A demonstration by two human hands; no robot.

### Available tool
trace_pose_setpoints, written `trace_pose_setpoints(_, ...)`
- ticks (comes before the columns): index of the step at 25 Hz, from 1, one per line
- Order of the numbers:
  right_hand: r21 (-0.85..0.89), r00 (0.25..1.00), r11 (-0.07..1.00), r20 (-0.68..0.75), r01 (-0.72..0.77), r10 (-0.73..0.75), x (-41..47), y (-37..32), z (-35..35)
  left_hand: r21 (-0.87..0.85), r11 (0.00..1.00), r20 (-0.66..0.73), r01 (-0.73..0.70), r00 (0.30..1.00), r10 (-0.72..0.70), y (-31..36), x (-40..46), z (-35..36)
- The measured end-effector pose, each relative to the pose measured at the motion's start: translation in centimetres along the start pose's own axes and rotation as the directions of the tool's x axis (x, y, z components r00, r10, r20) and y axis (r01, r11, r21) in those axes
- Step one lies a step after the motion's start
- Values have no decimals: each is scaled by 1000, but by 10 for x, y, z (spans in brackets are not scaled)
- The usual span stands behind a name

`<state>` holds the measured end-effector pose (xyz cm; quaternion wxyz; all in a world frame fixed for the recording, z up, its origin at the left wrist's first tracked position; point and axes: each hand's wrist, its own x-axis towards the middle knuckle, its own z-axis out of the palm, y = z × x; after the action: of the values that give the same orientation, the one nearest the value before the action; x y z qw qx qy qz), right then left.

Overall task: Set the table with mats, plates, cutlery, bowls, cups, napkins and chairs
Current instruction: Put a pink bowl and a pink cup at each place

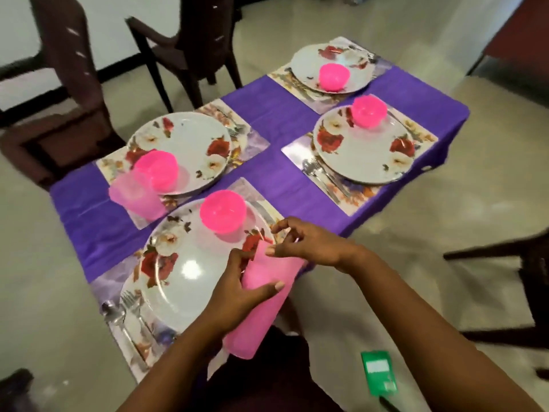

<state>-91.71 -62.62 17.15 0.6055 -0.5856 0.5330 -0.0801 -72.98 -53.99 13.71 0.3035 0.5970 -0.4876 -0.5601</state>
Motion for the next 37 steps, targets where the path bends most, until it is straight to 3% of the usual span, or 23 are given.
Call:
trace_pose_setpoints(5, 77, 968, 966, -65, 248, -243, 86, -58, -56, -453, 887, -53, 89, 991, -127, 22, 68, -16)
trace_pose_setpoints(8, 39, 927, 929, -97, 368, -363, 129, -98, -96, -491, 864, -75, 111, 983, -169, 38, 97, -24)
trace_pose_setpoints(11, -114, 881, 888, -120, 446, -458, 162, -121, -117, -499, 853, -81, 151, 972, -219, 39, 104, -23)
trace_pose_setpoints(15, -285, 896, 858, 4, 428, -445, 202, -118, -112, -678, 723, -91, 130, 962, -258, 27, 89, -13)
trace_pose_setpoints(21, -442, 864, 744, 213, 501, -456, 232, -99, -88, -763, 645, -308, -45, 902, -302, 27, 59, 4)
trace_pose_setpoints(28, -437, 829, 705, 308, 559, -466, 239, -97, -75, -755, 644, -481, -123, 772, -416, 24, 35, 29)
trace_pose_setpoints(37, -501, 811, 643, 433, 580, -394, 238, -96, -76, -776, 623, -469, -99, 750, -466, 32, 38, 41)
